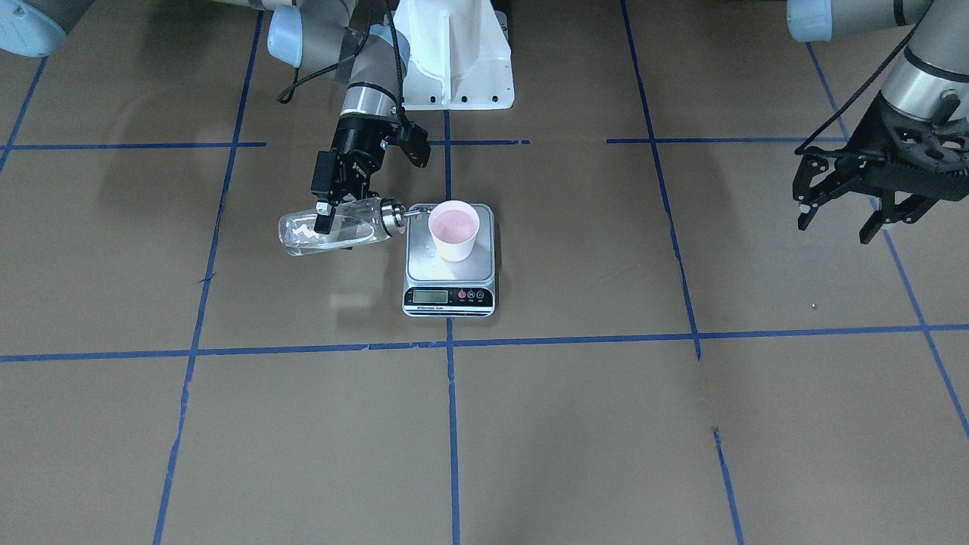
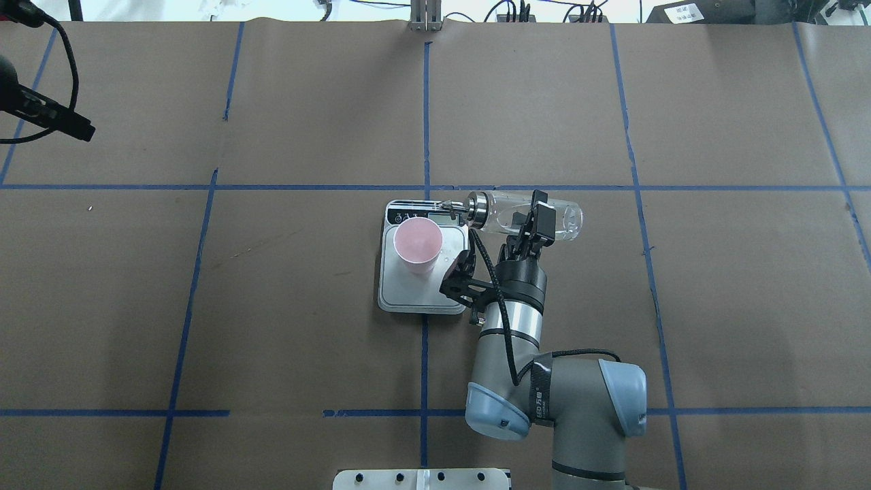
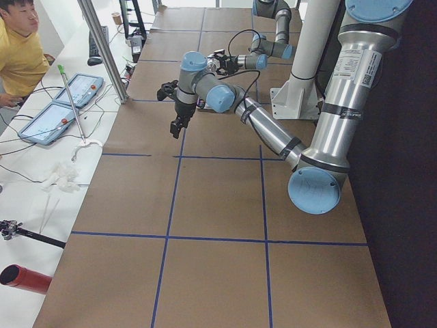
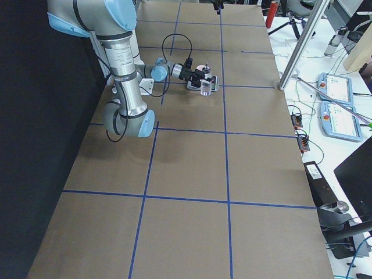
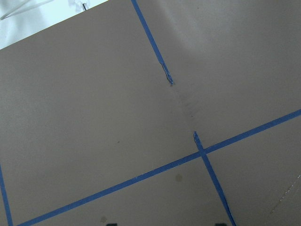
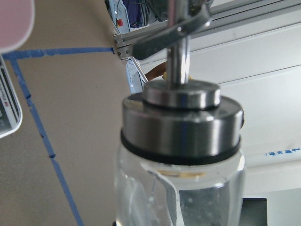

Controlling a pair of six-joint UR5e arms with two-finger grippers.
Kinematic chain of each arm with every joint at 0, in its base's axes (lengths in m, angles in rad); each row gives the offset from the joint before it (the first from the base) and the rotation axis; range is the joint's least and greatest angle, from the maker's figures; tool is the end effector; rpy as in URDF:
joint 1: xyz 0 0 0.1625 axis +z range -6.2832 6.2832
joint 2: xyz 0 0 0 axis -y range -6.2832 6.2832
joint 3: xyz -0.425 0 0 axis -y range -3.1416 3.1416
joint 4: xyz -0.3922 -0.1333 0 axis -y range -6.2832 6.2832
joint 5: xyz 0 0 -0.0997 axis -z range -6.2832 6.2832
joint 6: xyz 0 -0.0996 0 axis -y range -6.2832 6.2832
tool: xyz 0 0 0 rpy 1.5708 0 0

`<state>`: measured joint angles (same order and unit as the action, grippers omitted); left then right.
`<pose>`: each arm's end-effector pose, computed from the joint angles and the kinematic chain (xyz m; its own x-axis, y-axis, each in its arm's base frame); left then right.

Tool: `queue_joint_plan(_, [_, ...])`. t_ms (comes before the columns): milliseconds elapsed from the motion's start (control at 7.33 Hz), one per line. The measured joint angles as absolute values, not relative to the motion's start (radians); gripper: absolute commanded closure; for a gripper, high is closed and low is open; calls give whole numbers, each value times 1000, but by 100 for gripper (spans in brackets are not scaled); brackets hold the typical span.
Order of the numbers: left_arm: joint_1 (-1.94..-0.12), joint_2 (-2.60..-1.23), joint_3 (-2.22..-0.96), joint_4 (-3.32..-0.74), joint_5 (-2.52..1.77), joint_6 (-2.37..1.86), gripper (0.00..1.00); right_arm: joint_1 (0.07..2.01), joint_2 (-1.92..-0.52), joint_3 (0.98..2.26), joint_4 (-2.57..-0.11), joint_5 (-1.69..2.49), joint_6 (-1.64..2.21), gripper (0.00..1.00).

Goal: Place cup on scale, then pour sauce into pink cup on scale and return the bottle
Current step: 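Tilt the bottle with the right gripper to pour into the pink cup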

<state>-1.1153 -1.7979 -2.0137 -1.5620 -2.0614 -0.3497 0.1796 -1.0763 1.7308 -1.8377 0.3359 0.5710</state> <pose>0.1581 -0.5191 0.3411 0.7436 0.3658 -0.5597 -0.0984 0.8878 0.4495 -0.5670 -0.3340 0.2905 0.8373 -0.1298 -0.5311 0.5448 0.2800 0.7904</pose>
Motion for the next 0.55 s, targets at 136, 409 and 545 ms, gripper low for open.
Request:
queue_joint_plan(136, [-1115,-1798,-2013,-1562,-2062,-350,24,180,-1078,1719,-1837,320,548,100])
queue_joint_plan(409, [-1115,-1798,-2013,-1562,-2063,-351,24,179,-1075,1709,-1836,298,513,100])
queue_joint_plan(545, [-1115,-1798,-2013,-1562,-2063,-352,24,180,-1075,1710,-1836,292,498,100])
